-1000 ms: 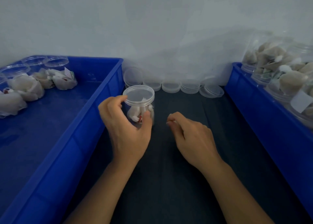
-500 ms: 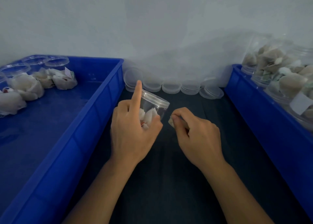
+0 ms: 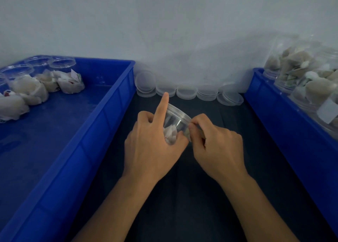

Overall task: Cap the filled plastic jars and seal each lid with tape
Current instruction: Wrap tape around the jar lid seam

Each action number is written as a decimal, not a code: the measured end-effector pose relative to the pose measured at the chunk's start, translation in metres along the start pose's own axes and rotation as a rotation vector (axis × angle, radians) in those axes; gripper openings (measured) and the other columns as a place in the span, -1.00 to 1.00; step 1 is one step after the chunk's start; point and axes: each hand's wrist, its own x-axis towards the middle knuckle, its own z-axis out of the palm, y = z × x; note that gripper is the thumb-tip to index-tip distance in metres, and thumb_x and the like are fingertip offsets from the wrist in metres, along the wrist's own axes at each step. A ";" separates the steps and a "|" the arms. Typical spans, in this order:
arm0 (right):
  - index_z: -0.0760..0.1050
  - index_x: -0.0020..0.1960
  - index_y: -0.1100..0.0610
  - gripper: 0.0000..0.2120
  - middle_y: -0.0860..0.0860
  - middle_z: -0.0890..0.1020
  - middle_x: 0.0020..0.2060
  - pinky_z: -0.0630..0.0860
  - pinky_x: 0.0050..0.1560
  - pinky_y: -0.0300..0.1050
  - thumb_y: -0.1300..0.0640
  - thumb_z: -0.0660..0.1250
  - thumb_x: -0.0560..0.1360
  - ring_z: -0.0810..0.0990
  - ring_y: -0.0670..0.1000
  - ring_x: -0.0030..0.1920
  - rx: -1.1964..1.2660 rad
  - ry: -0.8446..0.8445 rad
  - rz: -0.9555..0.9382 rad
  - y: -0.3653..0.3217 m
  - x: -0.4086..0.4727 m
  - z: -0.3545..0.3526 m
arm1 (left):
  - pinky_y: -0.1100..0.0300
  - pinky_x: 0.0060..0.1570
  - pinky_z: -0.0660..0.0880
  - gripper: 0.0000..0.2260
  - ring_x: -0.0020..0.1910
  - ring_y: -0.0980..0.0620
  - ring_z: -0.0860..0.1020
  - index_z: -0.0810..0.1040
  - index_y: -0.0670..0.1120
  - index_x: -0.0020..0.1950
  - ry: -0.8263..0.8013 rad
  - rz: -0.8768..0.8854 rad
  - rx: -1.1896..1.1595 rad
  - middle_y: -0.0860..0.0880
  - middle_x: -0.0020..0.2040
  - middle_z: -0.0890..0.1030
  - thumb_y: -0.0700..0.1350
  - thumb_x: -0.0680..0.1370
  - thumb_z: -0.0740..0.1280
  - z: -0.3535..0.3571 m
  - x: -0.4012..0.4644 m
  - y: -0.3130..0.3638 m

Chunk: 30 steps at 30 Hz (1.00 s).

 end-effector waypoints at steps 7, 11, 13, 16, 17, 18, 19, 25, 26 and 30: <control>0.48 -0.01 -0.02 -0.85 -0.15 0.40 -0.46 0.39 -0.53 -0.10 -0.01 0.21 0.71 0.39 -0.09 -0.52 0.024 -0.015 -0.012 0.000 0.000 -0.002 | 0.16 -0.28 0.37 -0.20 -0.12 0.11 0.47 -0.01 0.32 0.69 0.015 -0.008 0.044 0.04 0.09 0.41 0.41 0.48 0.20 0.000 -0.001 -0.001; 0.46 0.01 -0.05 -0.81 -0.16 0.40 -0.46 0.40 -0.51 -0.09 -0.05 0.13 0.71 0.40 -0.10 -0.50 0.035 -0.025 -0.009 0.000 0.000 -0.002 | 0.10 -0.26 0.46 -0.19 -0.12 0.09 0.47 0.00 0.31 0.69 0.023 -0.025 0.041 0.03 0.10 0.41 0.38 0.48 0.22 -0.001 0.000 -0.003; 0.45 0.00 -0.05 -0.82 -0.15 0.40 -0.46 0.39 -0.52 -0.10 -0.05 0.13 0.71 0.40 -0.09 -0.51 0.040 -0.027 -0.007 0.000 0.000 -0.002 | 0.09 -0.25 0.48 -0.19 -0.12 0.08 0.48 0.00 0.32 0.69 0.020 -0.026 0.046 0.03 0.11 0.41 0.38 0.48 0.23 -0.002 0.000 -0.003; 0.45 0.00 -0.07 -0.83 -0.16 0.40 -0.46 0.38 -0.51 -0.14 -0.05 0.13 0.70 0.40 -0.11 -0.50 0.031 -0.042 -0.011 0.000 -0.001 -0.002 | 0.10 -0.26 0.45 -0.20 -0.11 0.08 0.48 0.01 0.32 0.68 0.024 -0.010 0.056 0.03 0.11 0.41 0.41 0.49 0.22 0.000 -0.001 -0.001; 0.45 0.01 -0.08 -0.83 -0.16 0.41 -0.45 0.38 -0.50 -0.15 -0.06 0.12 0.70 0.40 -0.11 -0.50 0.029 -0.049 -0.011 0.000 -0.001 -0.002 | 0.10 -0.27 0.46 -0.20 -0.12 0.08 0.48 0.02 0.31 0.68 0.028 -0.003 0.056 0.02 0.11 0.41 0.42 0.49 0.21 0.001 -0.001 0.000; 0.45 0.01 -0.08 -0.82 -0.16 0.42 -0.45 0.37 -0.50 -0.16 -0.08 0.12 0.70 0.40 -0.12 -0.50 0.027 -0.053 -0.010 0.000 -0.001 -0.002 | 0.09 -0.27 0.47 -0.21 -0.12 0.07 0.48 0.03 0.31 0.68 0.035 0.003 0.056 0.02 0.11 0.41 0.42 0.49 0.21 0.001 -0.002 0.001; 0.46 0.01 -0.08 -0.80 -0.16 0.43 -0.45 0.37 -0.50 -0.17 -0.09 0.11 0.69 0.40 -0.12 -0.50 0.025 -0.054 -0.007 0.001 0.000 -0.002 | 0.08 -0.28 0.47 -0.21 -0.12 0.06 0.48 0.04 0.30 0.68 0.045 0.008 0.058 0.02 0.11 0.41 0.43 0.49 0.20 0.002 -0.002 0.001; 0.47 0.01 -0.08 -0.79 -0.16 0.44 -0.46 0.40 -0.52 -0.11 -0.10 0.10 0.68 0.42 -0.12 -0.51 0.033 -0.048 0.007 -0.001 0.000 -0.002 | 0.05 -0.28 0.50 -0.21 -0.11 0.04 0.48 0.11 0.27 0.68 0.099 0.034 0.077 -0.02 0.11 0.44 0.41 0.48 0.27 0.002 -0.003 0.003; 0.47 0.00 -0.08 -0.79 -0.15 0.45 -0.46 0.41 -0.52 -0.10 -0.10 0.12 0.68 0.42 -0.12 -0.51 0.037 -0.042 0.011 -0.001 0.000 -0.002 | 0.04 -0.28 0.52 -0.21 -0.10 0.04 0.48 0.12 0.27 0.68 0.109 0.039 0.076 -0.02 0.11 0.44 0.40 0.49 0.28 0.002 -0.003 0.004; 0.47 -0.01 -0.11 -0.82 -0.16 0.43 -0.48 0.39 -0.51 -0.15 -0.11 0.15 0.66 0.41 -0.12 -0.51 0.033 -0.014 0.027 -0.002 0.000 -0.003 | 0.02 -0.24 0.53 -0.22 -0.07 0.04 0.47 0.18 0.22 0.67 0.148 0.068 0.111 -0.03 0.11 0.45 0.39 0.49 0.29 0.000 -0.002 0.005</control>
